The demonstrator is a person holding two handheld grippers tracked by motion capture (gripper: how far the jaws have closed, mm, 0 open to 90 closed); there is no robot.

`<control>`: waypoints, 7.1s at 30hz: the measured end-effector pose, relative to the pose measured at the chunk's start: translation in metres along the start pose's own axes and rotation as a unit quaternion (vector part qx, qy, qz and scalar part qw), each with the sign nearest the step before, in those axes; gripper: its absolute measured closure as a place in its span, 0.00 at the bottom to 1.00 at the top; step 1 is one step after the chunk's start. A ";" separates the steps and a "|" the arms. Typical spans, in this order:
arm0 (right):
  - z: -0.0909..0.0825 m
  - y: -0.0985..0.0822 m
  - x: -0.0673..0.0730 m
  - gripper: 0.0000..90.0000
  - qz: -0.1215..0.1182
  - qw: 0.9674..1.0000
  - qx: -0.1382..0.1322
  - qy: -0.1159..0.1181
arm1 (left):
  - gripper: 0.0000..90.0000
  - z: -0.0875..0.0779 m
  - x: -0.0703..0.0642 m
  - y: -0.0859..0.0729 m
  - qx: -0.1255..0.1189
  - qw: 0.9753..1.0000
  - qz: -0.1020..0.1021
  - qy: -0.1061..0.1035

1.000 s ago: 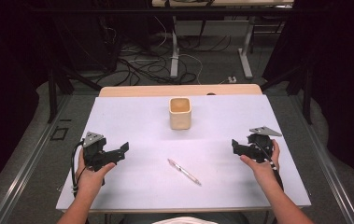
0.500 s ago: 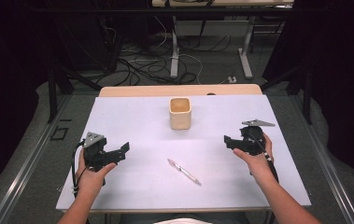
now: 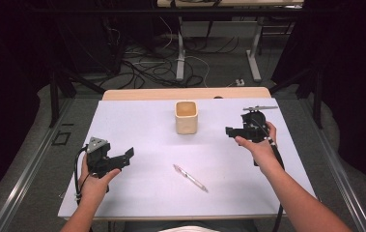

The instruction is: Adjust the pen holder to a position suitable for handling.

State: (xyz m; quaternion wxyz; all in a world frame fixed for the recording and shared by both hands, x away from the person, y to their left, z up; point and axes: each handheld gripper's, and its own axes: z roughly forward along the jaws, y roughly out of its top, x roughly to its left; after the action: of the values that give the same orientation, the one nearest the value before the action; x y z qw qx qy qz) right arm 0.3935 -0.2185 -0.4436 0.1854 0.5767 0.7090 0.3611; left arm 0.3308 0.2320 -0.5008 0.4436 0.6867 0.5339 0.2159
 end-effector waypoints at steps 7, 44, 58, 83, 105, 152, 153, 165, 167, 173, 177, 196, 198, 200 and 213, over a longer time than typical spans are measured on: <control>0.001 0.022 0.012 0.32 -0.004 1.000 0.009 0.010 | 0.05 0.001 -0.001 0.000 0.001 1.000 0.004 -0.002; 0.038 0.107 0.070 0.40 -0.020 0.999 0.044 0.001 | 0.05 0.001 0.001 0.000 -0.001 1.000 -0.002 -0.008; 0.068 0.113 0.078 0.48 0.002 0.998 0.064 -0.008 | 0.06 0.002 0.001 0.000 0.001 1.000 0.000 -0.012; 0.129 0.105 0.082 0.66 0.027 0.994 0.100 -0.038 | 0.06 0.002 0.001 -0.001 0.002 1.000 0.001 -0.008; 0.150 0.092 0.086 0.86 0.074 0.987 0.136 -0.047 | 0.06 0.002 0.002 -0.001 0.004 1.000 0.002 -0.008; 0.128 0.091 0.055 0.92 0.177 0.973 0.140 -0.041 | 0.06 0.002 0.002 0.000 0.002 1.000 0.003 -0.008; 0.124 0.091 0.055 0.92 0.174 0.974 0.139 -0.041 | 0.06 0.002 0.002 0.000 0.003 1.000 0.007 -0.007; 0.094 0.085 0.053 0.92 0.163 0.976 0.143 -0.031 | 0.06 0.002 0.000 0.000 0.004 1.000 0.009 -0.007; 0.092 0.082 0.052 0.92 0.148 0.976 0.154 -0.031 | 0.06 0.002 0.000 0.000 0.005 1.000 0.009 -0.006; 0.093 0.075 0.057 0.92 0.134 0.975 0.176 -0.037 | 0.06 0.002 0.000 0.000 0.005 1.000 0.008 -0.004; 0.091 0.071 0.063 0.92 0.121 0.974 0.186 -0.044 | 0.06 0.002 0.000 0.000 0.004 1.000 0.007 -0.004; 0.093 0.064 0.074 0.88 0.119 0.965 0.231 -0.046 | 0.06 0.003 0.000 0.000 0.007 1.000 0.010 -0.005; 0.092 0.063 0.071 0.87 0.114 0.961 0.251 -0.038 | 0.06 0.003 -0.001 0.000 0.008 1.000 0.010 -0.005; 0.093 0.063 0.070 0.87 0.124 0.958 0.257 -0.034 | 0.06 0.003 -0.001 -0.001 0.009 1.000 0.010 -0.005; 0.088 0.057 0.070 0.81 0.117 0.958 0.263 -0.004 | 0.06 0.004 -0.002 -0.001 0.008 1.000 0.013 -0.005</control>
State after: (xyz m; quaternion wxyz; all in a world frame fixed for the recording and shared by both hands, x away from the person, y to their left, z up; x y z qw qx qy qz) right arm 0.4734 -0.1217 -0.4504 -0.0135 0.6851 0.7059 0.1790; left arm 0.3328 0.2286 -0.5032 0.4380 0.6983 0.5245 0.2133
